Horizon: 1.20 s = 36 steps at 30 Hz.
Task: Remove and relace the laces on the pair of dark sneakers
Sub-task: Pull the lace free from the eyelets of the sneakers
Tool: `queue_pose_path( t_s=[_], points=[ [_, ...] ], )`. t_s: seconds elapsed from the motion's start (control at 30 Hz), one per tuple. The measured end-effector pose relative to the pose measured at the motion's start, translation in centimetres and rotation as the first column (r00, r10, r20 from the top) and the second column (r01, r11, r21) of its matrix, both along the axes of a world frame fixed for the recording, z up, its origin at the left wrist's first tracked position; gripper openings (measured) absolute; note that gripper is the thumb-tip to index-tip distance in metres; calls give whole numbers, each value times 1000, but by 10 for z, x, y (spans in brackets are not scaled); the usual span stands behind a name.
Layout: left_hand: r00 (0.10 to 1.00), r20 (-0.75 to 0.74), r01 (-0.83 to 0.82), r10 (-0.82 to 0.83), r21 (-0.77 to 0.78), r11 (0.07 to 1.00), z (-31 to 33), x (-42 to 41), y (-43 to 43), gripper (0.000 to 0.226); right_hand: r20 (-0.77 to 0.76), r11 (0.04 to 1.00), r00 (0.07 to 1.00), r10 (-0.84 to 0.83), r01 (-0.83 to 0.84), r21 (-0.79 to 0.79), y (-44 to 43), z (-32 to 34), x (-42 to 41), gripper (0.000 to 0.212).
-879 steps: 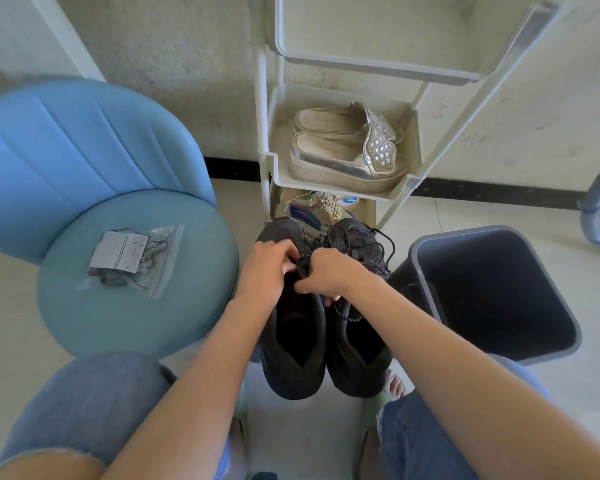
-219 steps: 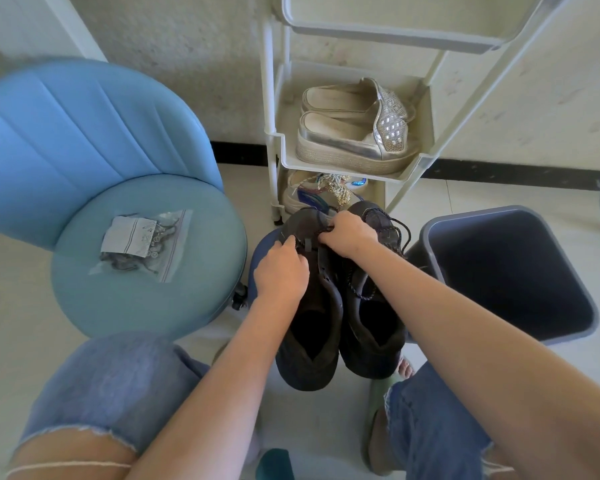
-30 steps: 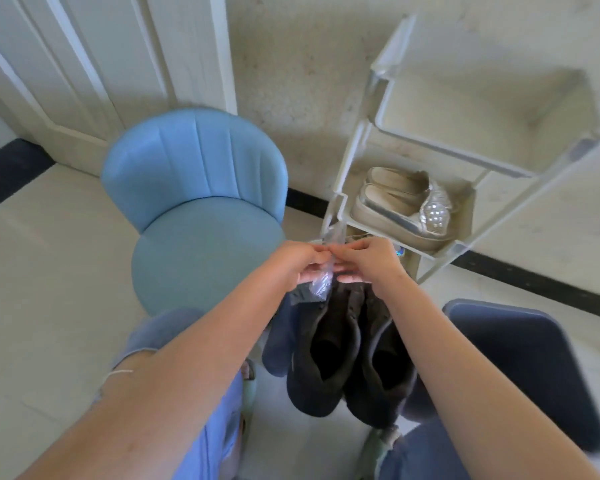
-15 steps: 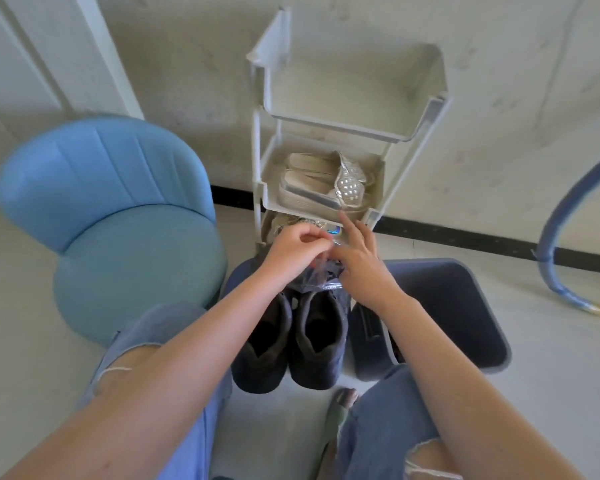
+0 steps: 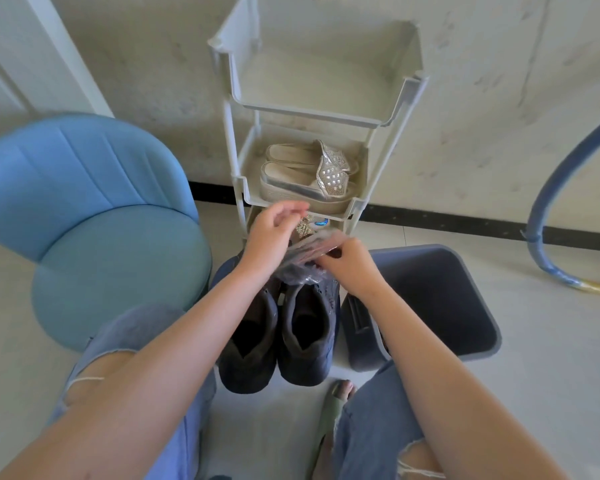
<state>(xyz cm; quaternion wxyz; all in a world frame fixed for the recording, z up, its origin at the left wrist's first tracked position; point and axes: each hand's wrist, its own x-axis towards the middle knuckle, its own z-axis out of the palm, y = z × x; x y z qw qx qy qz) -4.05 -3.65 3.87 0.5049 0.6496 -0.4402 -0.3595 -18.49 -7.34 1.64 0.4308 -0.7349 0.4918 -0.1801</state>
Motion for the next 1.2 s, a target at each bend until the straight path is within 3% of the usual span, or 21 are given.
queue_pose_path(
  t_s=[0.03,0.07,0.1,0.17,0.23,0.3,0.37,0.43,0.47,0.57,0.7,0.77,0.83,0.87,0.93,0.97,1.07,1.2],
  points=[
    [989,146,-38,33,28,999,-3,7,-2,23,46,999,998,-41,39,36,-2,3,-1,11],
    [981,193,-45,22,119,992,-6,12,-3,30,85,995,993,-80,75,63,-3,6,-2,11],
    [994,111,-16,-15,271,962,-7,14,-3,39,133,992,986,-103,91,90,-4,7,-3,11],
    [966,-259,122,17,511,851,-10,12,0,50,213,983,967,-142,113,141,-2,15,-5,15],
    [892,-448,178,57,466,867,-12,8,3,40,233,989,969,-81,49,138,1,19,-7,12],
    [921,-387,108,49,372,922,-15,6,2,29,217,990,975,38,-66,125,2,18,-7,17],
    [943,-327,57,62,343,938,-19,7,2,25,147,978,980,132,-153,139,4,10,-3,39],
    [928,-367,75,71,368,927,-19,8,2,21,29,973,985,172,-175,154,-1,-12,-4,66],
    [911,-403,89,84,393,915,-18,7,3,20,14,973,984,176,-176,148,-2,-16,-5,67],
    [848,-498,59,182,430,901,-16,7,1,21,77,987,991,112,-119,103,0,-2,-2,41],
    [759,-591,11,271,428,904,-12,12,0,16,149,994,984,93,-83,-71,-3,-2,1,22],
    [782,-501,-145,371,433,890,-12,17,-2,14,84,998,995,57,-53,-46,-6,-3,2,30],
    [784,-299,-440,544,350,827,-17,29,-6,21,15,998,1000,-8,9,-57,-10,-4,-1,34],
    [740,-249,-563,625,279,778,-17,35,-6,25,13,998,1000,-17,18,-66,-10,-4,-3,33],
    [631,-293,-689,719,215,692,-15,46,-5,28,-6,1000,1000,-13,13,-6,-7,-4,-4,30],
    [598,-362,-699,715,201,686,-16,48,-6,26,-57,999,998,23,-20,42,-4,-4,-3,28],
    [612,-559,-589,560,151,794,-7,36,-4,26,-325,973,919,222,-186,140,9,-14,7,35],
    [582,-693,-494,426,115,862,-2,23,-7,23,-453,905,785,422,-332,267,14,-15,15,81]
  ],
)
